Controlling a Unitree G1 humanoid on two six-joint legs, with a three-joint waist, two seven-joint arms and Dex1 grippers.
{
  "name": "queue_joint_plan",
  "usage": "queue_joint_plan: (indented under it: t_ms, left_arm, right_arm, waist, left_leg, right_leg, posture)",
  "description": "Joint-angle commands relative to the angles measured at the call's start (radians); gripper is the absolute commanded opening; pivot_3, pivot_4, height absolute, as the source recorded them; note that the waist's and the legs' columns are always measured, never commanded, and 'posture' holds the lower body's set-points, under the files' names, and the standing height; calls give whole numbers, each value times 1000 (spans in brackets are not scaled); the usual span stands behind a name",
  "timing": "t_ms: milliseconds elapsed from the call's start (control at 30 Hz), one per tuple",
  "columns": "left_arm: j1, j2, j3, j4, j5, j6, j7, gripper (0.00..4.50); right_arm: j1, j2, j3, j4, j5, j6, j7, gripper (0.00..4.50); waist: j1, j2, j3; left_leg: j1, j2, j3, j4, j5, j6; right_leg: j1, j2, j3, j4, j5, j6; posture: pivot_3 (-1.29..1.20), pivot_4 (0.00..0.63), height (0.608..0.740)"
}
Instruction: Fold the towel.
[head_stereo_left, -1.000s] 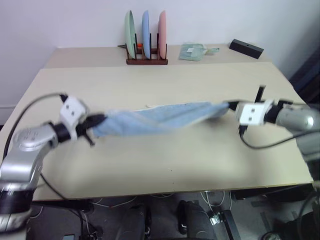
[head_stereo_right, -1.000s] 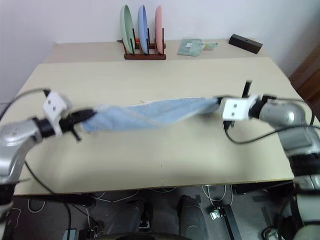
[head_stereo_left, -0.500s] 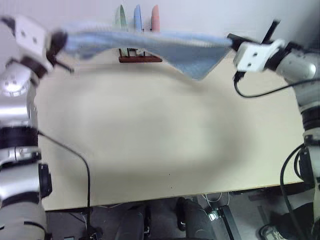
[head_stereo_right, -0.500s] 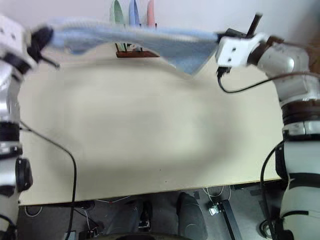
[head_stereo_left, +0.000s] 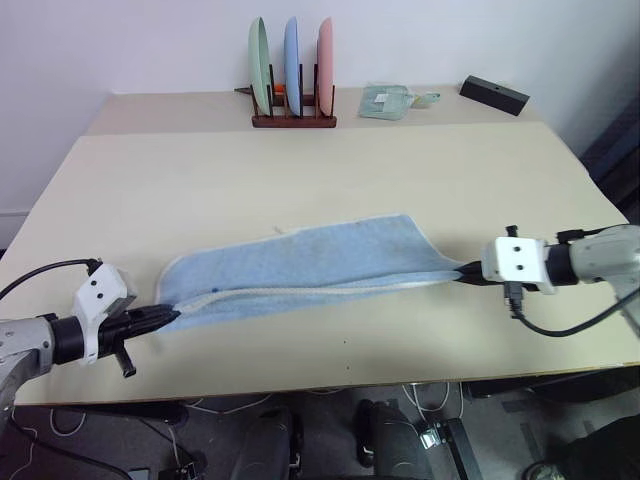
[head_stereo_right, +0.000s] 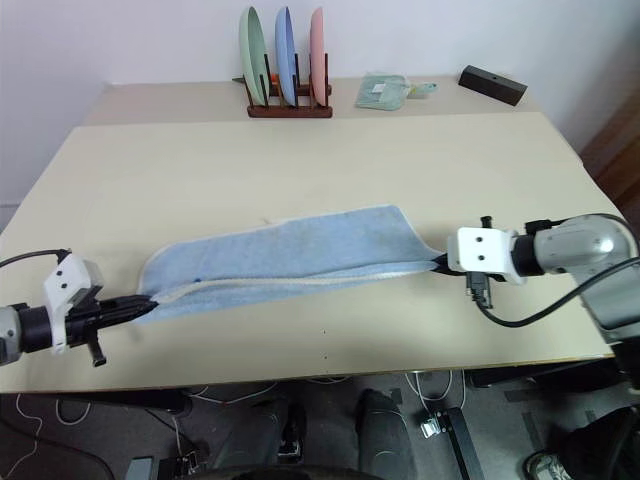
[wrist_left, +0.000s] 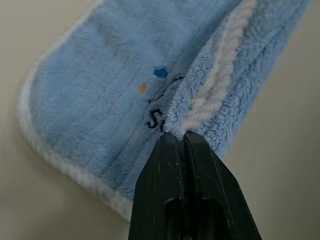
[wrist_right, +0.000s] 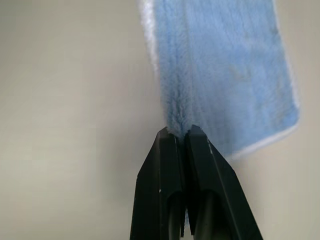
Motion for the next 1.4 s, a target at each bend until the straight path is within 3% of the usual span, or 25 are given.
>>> queue_joint_plan:
  t_ms: [33, 200, 633, 933, 967, 1067, 1167, 1400]
  left_arm:
    - [16, 5, 78, -63, -41, 54, 1, 0]
    - [-51, -34, 68, -39, -20, 52, 72, 0]
    - [-239, -122, -76, 161, 128, -31, 198, 0]
    - [-259, -140, -111, 189, 157, -5, 225, 0]
    - [-258, -140, -109, 191, 155, 1, 226, 0]
    - [-277, -150, -104, 216, 179, -11, 268, 974]
    - [-292, -160, -105, 230, 199, -31, 299, 2362]
    - [-479, -291, -53, 410, 299, -78, 628, 2362]
  right_arm:
    - [2, -28, -56, -58, 46, 70, 34, 28]
    - [-137, 66, 4, 42, -56, -6, -3, 28]
    - [-538, 406, 174, 703, -335, -341, -156, 28]
    - [-636, 489, 185, 938, -417, -461, -268, 28]
    - [-639, 490, 184, 943, -420, -463, -269, 600]
    - [-638, 481, 180, 939, -437, -490, -305, 1881]
    - [-635, 483, 171, 942, -449, -507, -358, 3287]
    - [-638, 512, 151, 998, -515, -471, -658, 3287]
  waist:
    - [-3, 0, 0]
    - [-8, 0, 0]
    - [-9, 0, 0]
    - [-15, 0, 0]
    - [-15, 0, 0]
    - [-15, 0, 0]
    - [-16, 0, 0]
    - [-13, 0, 0]
  left_leg:
    - [1, 0, 0, 0, -1, 1]
    - [2, 0, 1, -1, 0, 0]
    - [3, 0, 2, -1, 1, -1]
    - [4, 0, 2, -2, 1, -2]
    - [4, 0, 2, -2, 1, -2]
    - [4, 0, 2, -2, 1, -2]
    - [4, 0, 2, -2, 1, -2]
    - [4, -1, 1, -2, 2, -3]
  right_leg:
    - [1, 0, 0, 0, 0, 0]
    - [1, 2, 0, 0, 0, 0]
    - [3, 5, 0, 0, 2, 3]
    - [3, 4, 0, 0, 2, 3]
    - [3, 4, 0, 0, 2, 3]
    - [3, 4, 0, 0, 2, 3]
    - [3, 4, 0, 0, 2, 3]
    - [3, 4, 0, 1, 2, 3]
  posture:
    - [0, 150, 737]
    - [0, 150, 737]
    - [0, 150, 737]
    - [0, 150, 737]
    - [0, 150, 737]
    - [0, 150, 737]
    - [0, 150, 737]
    - [0, 150, 737]
